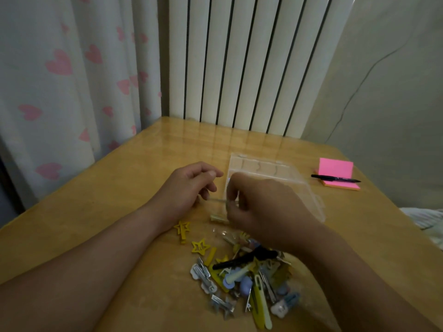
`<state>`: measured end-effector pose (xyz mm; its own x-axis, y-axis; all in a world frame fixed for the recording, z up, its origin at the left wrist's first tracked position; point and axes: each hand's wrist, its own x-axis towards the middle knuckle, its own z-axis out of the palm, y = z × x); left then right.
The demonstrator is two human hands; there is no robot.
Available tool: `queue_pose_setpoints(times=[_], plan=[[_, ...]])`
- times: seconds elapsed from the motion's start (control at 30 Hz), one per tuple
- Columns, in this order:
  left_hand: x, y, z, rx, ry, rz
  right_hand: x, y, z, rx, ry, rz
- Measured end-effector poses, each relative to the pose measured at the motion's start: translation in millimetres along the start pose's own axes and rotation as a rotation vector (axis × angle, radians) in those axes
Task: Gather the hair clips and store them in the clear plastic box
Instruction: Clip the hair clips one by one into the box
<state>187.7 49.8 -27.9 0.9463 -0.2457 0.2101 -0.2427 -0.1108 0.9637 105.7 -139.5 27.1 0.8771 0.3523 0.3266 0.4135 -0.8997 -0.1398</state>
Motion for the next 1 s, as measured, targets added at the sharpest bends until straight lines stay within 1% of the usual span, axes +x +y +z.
queue_pose_setpoints(times=[0.03,0.1,0.17,0.2,0.27,0.37,0.47,0.53,0.7,0.77,0.9,0.97,1.0], plan=[[-1,0,2,0.058,-0.025,0.023,0,4,-4,0.122,0.05,0.058],[-3,-2,6,0.187,-0.091,0.066,4,19,-8,0.325,0.207,0.173],[-4,-5,10,0.271,-0.142,0.085,12,45,-12,0.408,0.354,0.287],[-4,-6,11,0.283,-0.151,0.089,17,59,-14,0.423,0.382,0.351],[-4,-7,10,0.28,-0.147,0.09,26,88,-14,0.392,0.341,0.466],[-4,-7,9,0.277,-0.149,0.099,37,114,-8,0.316,0.163,0.578],[-5,-7,10,0.269,-0.15,0.104,48,120,-2,0.17,-0.026,0.581],[-5,-7,10,0.277,-0.148,0.109,54,119,0,0.079,-0.111,0.58],[-5,-7,9,0.285,-0.148,0.11,67,115,5,0.059,-0.241,0.663],[-5,-7,9,0.278,-0.151,0.11,71,114,9,0.037,-0.274,0.678],[-6,-7,9,0.278,-0.152,0.106,73,116,14,0.036,-0.281,0.723],[-6,-7,9,0.276,-0.149,0.104,68,116,15,0.015,-0.219,0.701],[-5,-6,9,0.271,-0.142,0.101,63,114,14,-0.001,-0.15,0.667]])
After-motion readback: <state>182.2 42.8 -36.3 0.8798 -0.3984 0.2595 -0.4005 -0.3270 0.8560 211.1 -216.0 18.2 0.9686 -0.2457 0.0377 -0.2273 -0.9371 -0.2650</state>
